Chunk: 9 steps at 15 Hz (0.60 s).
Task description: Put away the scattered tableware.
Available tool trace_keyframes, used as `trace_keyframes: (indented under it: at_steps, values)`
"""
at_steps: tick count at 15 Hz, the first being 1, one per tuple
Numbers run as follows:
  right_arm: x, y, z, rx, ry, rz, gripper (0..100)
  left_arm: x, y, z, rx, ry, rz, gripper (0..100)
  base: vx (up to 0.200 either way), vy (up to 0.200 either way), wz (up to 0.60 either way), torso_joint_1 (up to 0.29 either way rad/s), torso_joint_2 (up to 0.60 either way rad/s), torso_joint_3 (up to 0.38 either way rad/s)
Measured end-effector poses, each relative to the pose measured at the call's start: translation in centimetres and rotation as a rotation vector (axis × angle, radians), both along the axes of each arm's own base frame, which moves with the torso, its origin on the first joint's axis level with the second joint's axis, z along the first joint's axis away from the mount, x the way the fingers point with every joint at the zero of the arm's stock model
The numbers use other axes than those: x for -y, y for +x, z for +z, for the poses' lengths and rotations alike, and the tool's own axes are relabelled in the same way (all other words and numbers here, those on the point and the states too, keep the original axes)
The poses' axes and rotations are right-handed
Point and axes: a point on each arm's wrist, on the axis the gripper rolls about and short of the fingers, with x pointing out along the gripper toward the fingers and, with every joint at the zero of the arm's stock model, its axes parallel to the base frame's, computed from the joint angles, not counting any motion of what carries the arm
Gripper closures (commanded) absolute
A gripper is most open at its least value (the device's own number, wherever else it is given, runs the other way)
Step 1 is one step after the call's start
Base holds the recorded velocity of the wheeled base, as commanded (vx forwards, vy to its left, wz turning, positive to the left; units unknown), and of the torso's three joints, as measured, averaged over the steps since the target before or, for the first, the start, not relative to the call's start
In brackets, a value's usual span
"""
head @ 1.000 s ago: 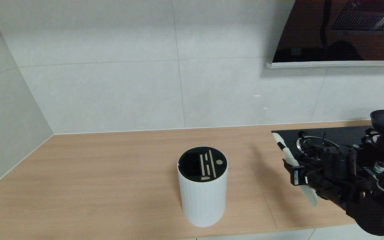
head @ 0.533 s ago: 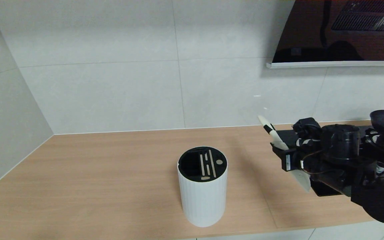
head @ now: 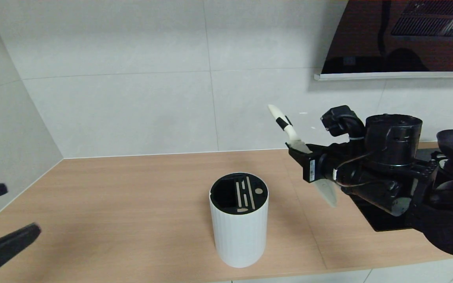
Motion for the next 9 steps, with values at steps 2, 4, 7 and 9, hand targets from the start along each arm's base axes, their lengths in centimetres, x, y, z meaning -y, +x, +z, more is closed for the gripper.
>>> trace_keyframes:
  at_steps: [2,4,7,9]
  values:
    - [-1.3,-1.2,-0.1,-0.004,-0.003,0.053,100,1.2,3.4,-0.4,-0.068,0.019,-0.093,0,0.000,0.000,0.00,0.000,0.00,0.000]
    - [-2.4,-2.3,-0.5,-0.014,-0.010,0.084,100,2.5,6.5,-1.7,-0.091,0.026,-0.149,0,0.000,0.000,0.00,0.000,0.00,0.000]
    - [-4.2,-4.0,-0.9,-0.024,-0.011,0.134,100,4.4,10.2,-3.6,-0.107,-0.041,-0.189,0,0.000,0.000,0.00,0.000,0.00,0.000]
    - [-5.3,-5.2,-1.3,-0.029,-0.008,0.174,100,6.2,11.8,-4.3,-0.186,-0.196,-0.221,0,0.000,0.000,0.00,0.000,0.00,0.000]
